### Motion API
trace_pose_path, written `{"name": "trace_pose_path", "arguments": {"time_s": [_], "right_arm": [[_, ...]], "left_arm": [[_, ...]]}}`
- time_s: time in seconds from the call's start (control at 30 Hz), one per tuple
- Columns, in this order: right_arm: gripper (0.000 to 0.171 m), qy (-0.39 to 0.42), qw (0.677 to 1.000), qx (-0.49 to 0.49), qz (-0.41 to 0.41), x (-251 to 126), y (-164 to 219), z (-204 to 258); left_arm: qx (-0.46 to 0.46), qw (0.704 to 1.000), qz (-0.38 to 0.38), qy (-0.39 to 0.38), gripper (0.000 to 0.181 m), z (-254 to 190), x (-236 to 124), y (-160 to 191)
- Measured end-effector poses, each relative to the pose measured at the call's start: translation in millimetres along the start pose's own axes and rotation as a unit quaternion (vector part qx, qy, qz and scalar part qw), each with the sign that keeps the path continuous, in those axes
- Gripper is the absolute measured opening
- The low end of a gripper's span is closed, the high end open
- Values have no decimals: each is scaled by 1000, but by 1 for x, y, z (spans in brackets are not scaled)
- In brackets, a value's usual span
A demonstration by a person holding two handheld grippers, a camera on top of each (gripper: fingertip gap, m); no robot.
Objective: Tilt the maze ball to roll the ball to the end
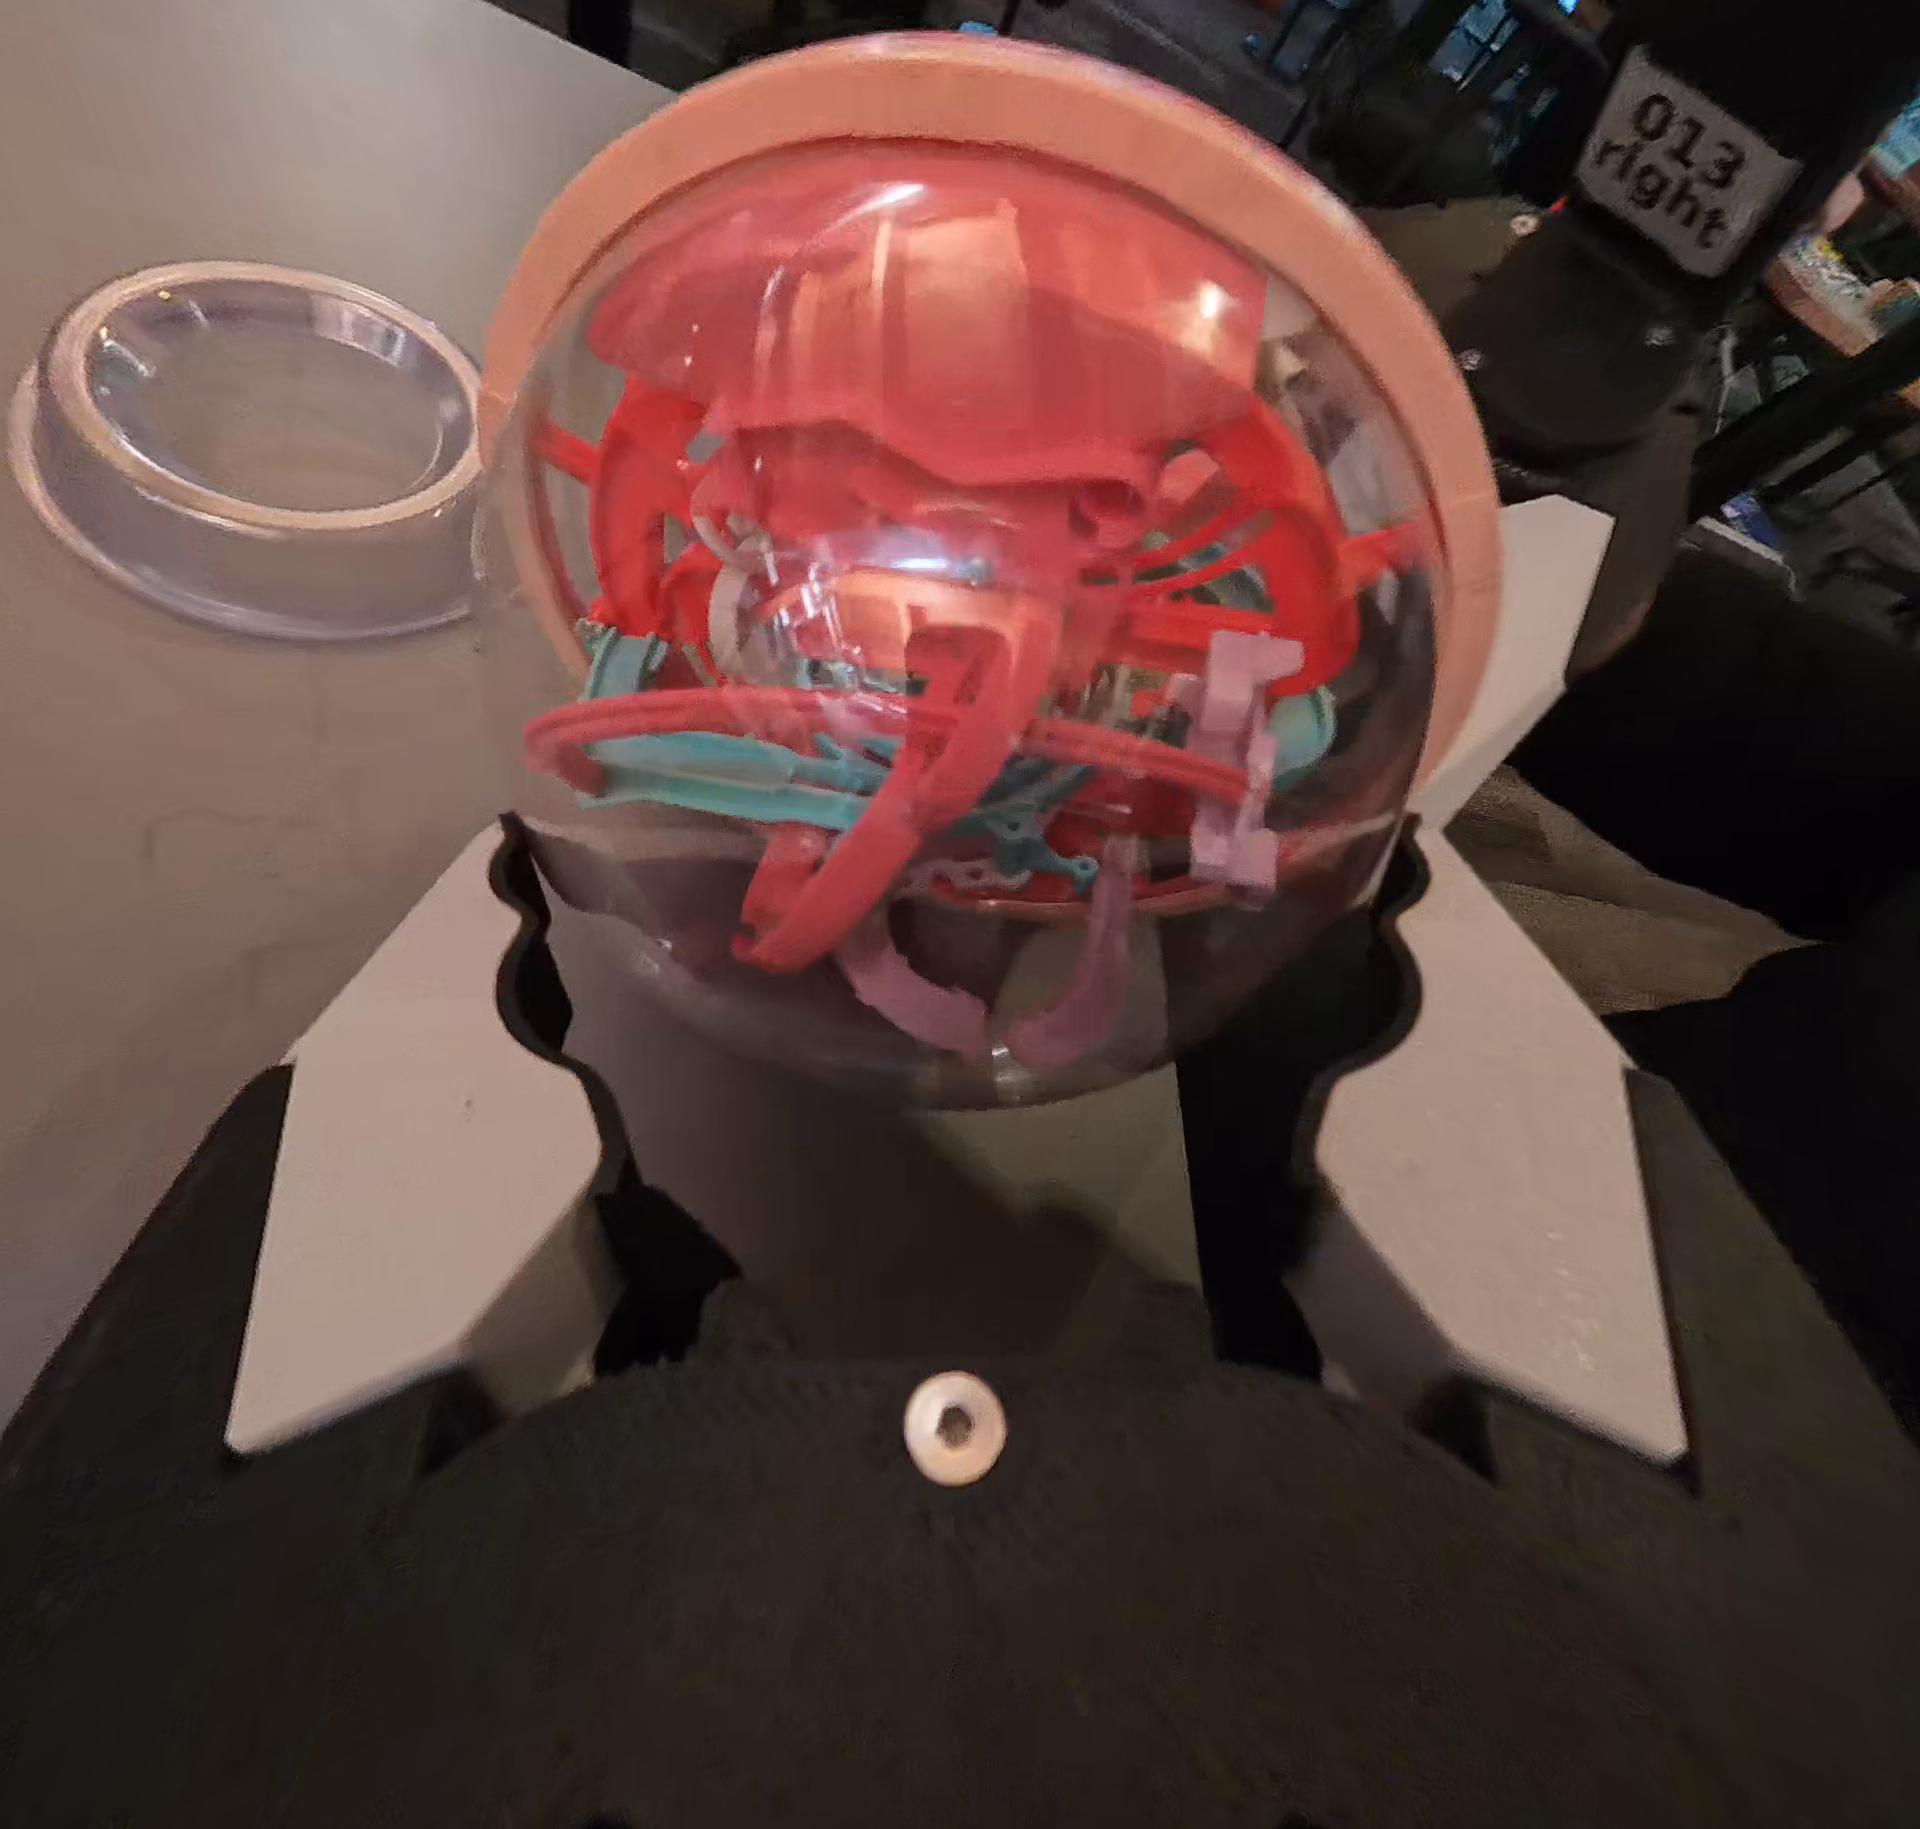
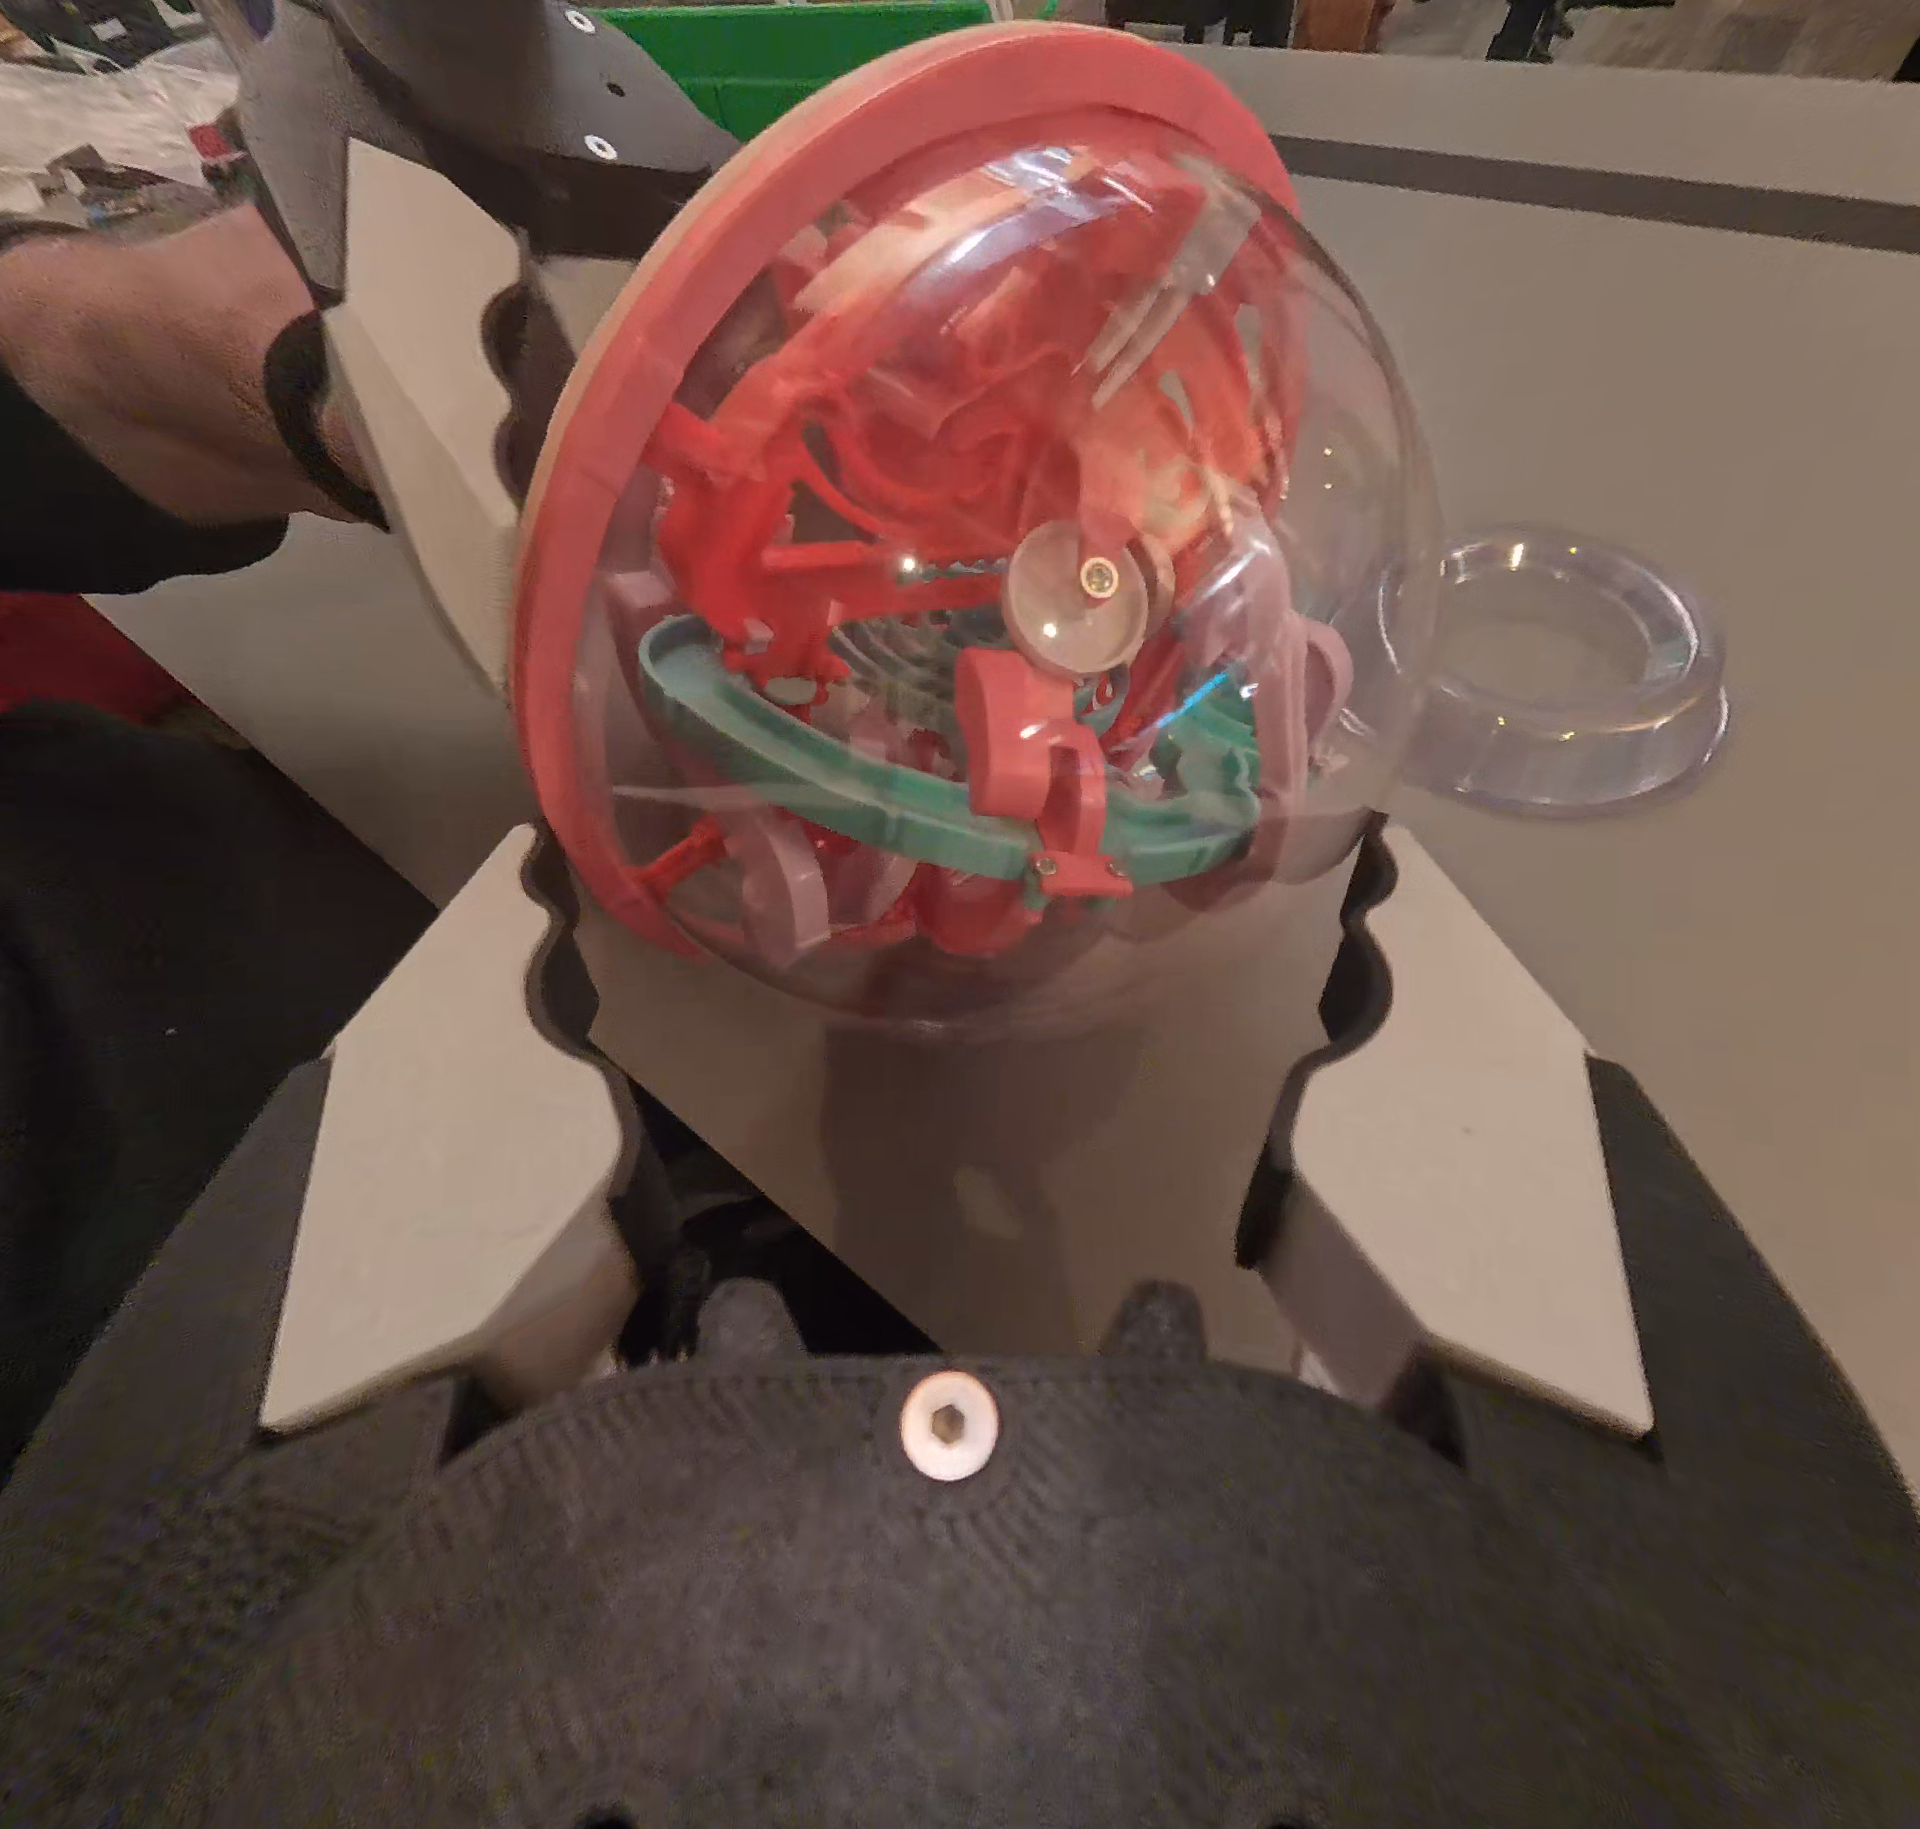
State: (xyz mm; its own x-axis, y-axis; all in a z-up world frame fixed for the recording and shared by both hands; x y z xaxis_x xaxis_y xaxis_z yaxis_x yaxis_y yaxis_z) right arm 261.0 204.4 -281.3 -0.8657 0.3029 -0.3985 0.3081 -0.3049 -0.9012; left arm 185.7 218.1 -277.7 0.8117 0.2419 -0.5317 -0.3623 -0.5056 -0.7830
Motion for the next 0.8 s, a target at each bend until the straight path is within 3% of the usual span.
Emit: {"name": "trace_pose_path", "arguments": {"time_s": [0.37,0.63,0.8], "right_arm": [[139,-41,999,19,-20,-8,1,11],[115,-57,997,31,-44,-20,-3,7],[110,-38,999,2,-26,-18,-4,7]], "left_arm": [[32,999,-1,23,150,-1,-4,3],[86,995,11,45,150,0,-7,9],[107,993,15,43,150,2,-8,11]]}}
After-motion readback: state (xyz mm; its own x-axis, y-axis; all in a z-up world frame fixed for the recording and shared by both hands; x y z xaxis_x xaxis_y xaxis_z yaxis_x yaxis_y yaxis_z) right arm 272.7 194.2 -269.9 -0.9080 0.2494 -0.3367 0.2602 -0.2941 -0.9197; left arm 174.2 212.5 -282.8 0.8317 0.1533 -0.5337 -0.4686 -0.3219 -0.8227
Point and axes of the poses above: each gripper's, where its closed fingertips meet, x out along the fingers, y out of its underside, z = x × y across the jaws, the point moved 3 cm from there along -x, back along the fingers, and after that the axes turned 8 degrees about -y, right-handed, at the moved point
